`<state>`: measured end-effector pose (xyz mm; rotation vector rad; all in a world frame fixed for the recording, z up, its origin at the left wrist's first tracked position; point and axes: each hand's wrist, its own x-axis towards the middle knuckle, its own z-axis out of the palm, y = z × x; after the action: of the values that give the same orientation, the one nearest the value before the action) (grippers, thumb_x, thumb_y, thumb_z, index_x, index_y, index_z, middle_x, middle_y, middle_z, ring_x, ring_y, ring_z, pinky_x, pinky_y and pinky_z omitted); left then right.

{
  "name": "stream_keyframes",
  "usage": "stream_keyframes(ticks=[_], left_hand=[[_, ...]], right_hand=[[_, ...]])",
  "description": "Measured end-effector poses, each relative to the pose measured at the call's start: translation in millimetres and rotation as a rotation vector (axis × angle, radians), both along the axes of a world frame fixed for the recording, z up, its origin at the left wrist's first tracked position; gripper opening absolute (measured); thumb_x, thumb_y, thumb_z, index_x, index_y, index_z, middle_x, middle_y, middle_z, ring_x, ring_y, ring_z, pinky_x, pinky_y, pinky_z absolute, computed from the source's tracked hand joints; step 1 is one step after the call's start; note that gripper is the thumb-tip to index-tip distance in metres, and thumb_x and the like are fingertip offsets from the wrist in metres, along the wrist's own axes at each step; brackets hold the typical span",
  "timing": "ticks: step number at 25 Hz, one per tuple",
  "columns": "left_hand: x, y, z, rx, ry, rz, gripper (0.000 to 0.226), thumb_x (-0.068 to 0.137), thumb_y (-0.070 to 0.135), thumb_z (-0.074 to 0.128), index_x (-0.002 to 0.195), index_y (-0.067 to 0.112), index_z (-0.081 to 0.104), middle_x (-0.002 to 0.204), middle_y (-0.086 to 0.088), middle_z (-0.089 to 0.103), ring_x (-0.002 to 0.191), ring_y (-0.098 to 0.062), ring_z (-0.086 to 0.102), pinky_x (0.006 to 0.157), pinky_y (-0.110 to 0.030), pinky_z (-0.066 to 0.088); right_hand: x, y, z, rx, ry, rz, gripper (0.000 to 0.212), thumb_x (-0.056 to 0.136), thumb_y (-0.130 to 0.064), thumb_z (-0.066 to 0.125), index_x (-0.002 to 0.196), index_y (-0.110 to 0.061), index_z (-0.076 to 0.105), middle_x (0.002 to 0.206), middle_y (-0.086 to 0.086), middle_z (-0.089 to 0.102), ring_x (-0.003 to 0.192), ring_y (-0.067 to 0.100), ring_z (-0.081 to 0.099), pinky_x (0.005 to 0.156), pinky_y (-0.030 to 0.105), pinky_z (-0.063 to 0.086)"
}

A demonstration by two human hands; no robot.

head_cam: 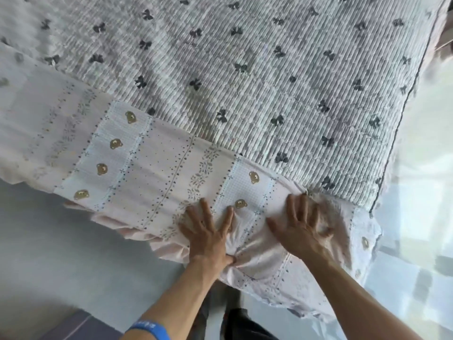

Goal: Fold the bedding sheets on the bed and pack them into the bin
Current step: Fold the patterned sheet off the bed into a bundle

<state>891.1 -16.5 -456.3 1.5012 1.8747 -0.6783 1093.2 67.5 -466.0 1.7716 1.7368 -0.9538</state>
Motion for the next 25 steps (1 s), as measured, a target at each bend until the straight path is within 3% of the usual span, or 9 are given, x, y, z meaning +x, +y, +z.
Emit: stream_keyframes(ticks=[3, 6, 10, 13, 15, 17, 19, 22, 25], left_hand=[[-0.9, -4.5, -3.7, 0.015, 0.020, 0.015, 0.131, 0.069, 0.078, 0.060, 0.135, 0.036, -0.045, 0.136, -0.034, -0.050, 0.130, -0.068, -0.022, 0.107, -0.077, 0.010], [7.3, 0.2, -5.5, -0.005, 0.039, 0.070, 0.130, 0.073, 0.070, 0.066, 0.135, 0.039, -0.044, 0.138, -0.029, -0.050, 0.132, -0.064, -0.025, 0.107, -0.077, 0.006], [52.1, 6.4, 6.8, 0.098, -0.068, 0.580, 0.110, 0.088, 0.025, 0.064, 0.140, 0.047, -0.031, 0.145, -0.008, -0.049, 0.138, -0.038, -0.037, 0.110, -0.072, -0.004], [175.8, -18.3, 6.4, 0.196, -0.107, 0.704, 0.102, 0.087, 0.066, 0.050, 0.144, 0.042, -0.031, 0.146, -0.008, -0.047, 0.139, -0.034, -0.037, 0.112, -0.066, -0.007], [258.3, -44.2, 6.3, 0.220, -0.108, 0.731, 0.097, 0.077, 0.088, 0.023, 0.145, 0.043, -0.030, 0.148, -0.007, -0.047, 0.138, -0.031, -0.040, 0.114, -0.064, -0.004], [305.9, -65.9, 2.9, 0.184, -0.129, 0.742, 0.091, 0.076, 0.086, 0.015, 0.143, 0.045, -0.031, 0.149, -0.003, -0.046, 0.139, -0.028, -0.040, 0.116, -0.062, 0.010], [330.7, -78.5, -6.0, 0.224, -0.130, 0.833, 0.093, 0.084, 0.073, 0.036, 0.144, 0.046, -0.030, 0.152, -0.001, -0.042, 0.141, -0.026, -0.037, 0.114, -0.057, 0.028], [348.8, -79.6, -10.2, 0.443, -0.178, 1.007, 0.084, 0.088, 0.053, 0.057, 0.154, 0.040, 0.006, 0.162, 0.000, -0.020, 0.149, -0.024, -0.019, 0.103, -0.041, 0.045], [357.1, -73.7, -10.6, 0.638, -0.087, 1.346, 0.047, 0.087, 0.039, 0.066, 0.127, 0.021, 0.049, 0.147, -0.007, 0.036, 0.135, -0.028, 0.038, 0.088, -0.033, 0.053]], right_hand=[[0.1, -3.2, -15.8, 0.001, 0.000, 0.060, 0.094, 0.074, -0.092, 0.010, 0.134, -0.044, -0.044, 0.143, -0.006, -0.054, 0.133, 0.032, -0.048, 0.105, 0.079, -0.009], [2.5, 6.9, -6.9, -0.013, -0.089, 0.200, 0.100, 0.080, -0.087, 0.019, 0.145, -0.033, -0.033, 0.153, 0.006, -0.043, 0.142, 0.046, -0.029, 0.106, 0.078, -0.007], [61.3, 35.1, 10.6, 0.136, 0.029, 0.666, 0.085, 0.086, -0.082, 0.014, 0.152, -0.039, -0.019, 0.161, 0.003, -0.028, 0.150, 0.034, -0.009, 0.114, 0.066, 0.004], [137.7, 40.4, 15.0, 0.258, 0.139, 0.770, 0.081, 0.086, -0.082, 0.016, 0.156, -0.042, 0.003, 0.162, -0.005, -0.014, 0.152, 0.024, 0.002, 0.111, 0.064, 0.016], [173.8, 47.8, 12.3, 0.265, 0.100, 0.832, 0.082, 0.088, -0.079, 0.023, 0.153, -0.043, -0.011, 0.162, -0.005, -0.022, 0.152, 0.023, -0.007, 0.110, 0.065, 0.021], [194.0, 55.3, 12.9, 0.171, 0.111, 0.855, 0.090, 0.088, -0.078, 0.031, 0.148, -0.044, -0.026, 0.159, -0.009, -0.032, 0.150, 0.025, -0.016, 0.113, 0.064, 0.023], [208.9, 63.6, 13.9, 0.231, 0.141, 0.969, 0.097, 0.086, -0.074, 0.043, 0.150, -0.043, -0.023, 0.162, -0.008, -0.024, 0.151, 0.030, -0.006, 0.104, 0.060, 0.037], [228.4, 69.6, 13.3, 0.262, 0.346, 0.803, 0.098, 0.080, -0.046, 0.073, 0.155, -0.033, 0.012, 0.161, 0.002, 0.018, 0.139, 0.034, 0.030, 0.096, 0.056, 0.048], [238.6, 84.2, 14.9, 0.162, 0.416, 0.399, 0.088, 0.071, -0.035, 0.086, 0.143, -0.028, 0.034, 0.136, 0.006, 0.052, 0.120, 0.027, 0.052, 0.092, 0.046, 0.049]])
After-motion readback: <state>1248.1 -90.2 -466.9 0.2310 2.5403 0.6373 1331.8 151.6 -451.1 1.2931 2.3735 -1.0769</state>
